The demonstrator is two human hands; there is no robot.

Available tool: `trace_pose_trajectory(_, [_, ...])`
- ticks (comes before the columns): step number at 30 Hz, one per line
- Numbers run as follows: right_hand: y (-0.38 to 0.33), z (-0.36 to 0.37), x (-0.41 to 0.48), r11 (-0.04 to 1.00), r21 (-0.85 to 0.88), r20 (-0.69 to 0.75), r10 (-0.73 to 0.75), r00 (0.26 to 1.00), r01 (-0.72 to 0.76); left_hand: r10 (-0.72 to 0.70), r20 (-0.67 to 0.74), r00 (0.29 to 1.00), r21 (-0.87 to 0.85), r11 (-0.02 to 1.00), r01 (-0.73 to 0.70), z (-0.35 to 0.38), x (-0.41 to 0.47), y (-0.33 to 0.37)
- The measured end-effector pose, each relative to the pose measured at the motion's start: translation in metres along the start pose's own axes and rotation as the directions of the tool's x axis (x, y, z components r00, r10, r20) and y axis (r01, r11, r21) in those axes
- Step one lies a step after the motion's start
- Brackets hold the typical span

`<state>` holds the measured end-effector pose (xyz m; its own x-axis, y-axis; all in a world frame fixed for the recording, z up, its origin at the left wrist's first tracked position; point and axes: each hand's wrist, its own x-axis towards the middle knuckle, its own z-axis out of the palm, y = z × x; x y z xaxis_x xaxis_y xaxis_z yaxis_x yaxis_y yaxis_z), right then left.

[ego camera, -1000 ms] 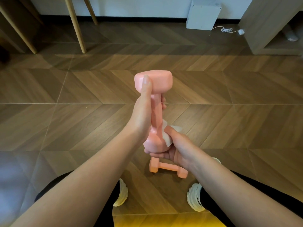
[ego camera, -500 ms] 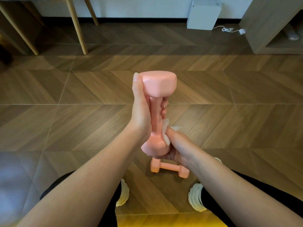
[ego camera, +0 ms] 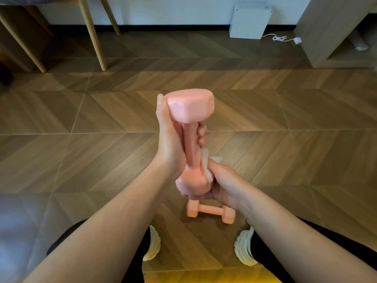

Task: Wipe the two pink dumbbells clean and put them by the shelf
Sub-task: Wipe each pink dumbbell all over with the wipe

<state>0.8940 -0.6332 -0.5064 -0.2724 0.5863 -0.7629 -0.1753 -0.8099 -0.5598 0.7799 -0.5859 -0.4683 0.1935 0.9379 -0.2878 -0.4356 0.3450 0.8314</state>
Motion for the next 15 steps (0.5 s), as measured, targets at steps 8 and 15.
trace_pose_trajectory(8, [-0.008,0.004,0.008,0.995,-0.008,-0.213,-0.102,0.972,0.102,0.076,-0.136,0.988,0.266,0.963,-0.037,0.002,0.006,-0.003])
trace_pose_trajectory(15, [-0.009,0.001,0.010,0.997,-0.034,-0.141,-0.080,0.987,0.076,0.072,-0.098,0.993,0.255,0.966,-0.045,0.005,0.004,-0.001])
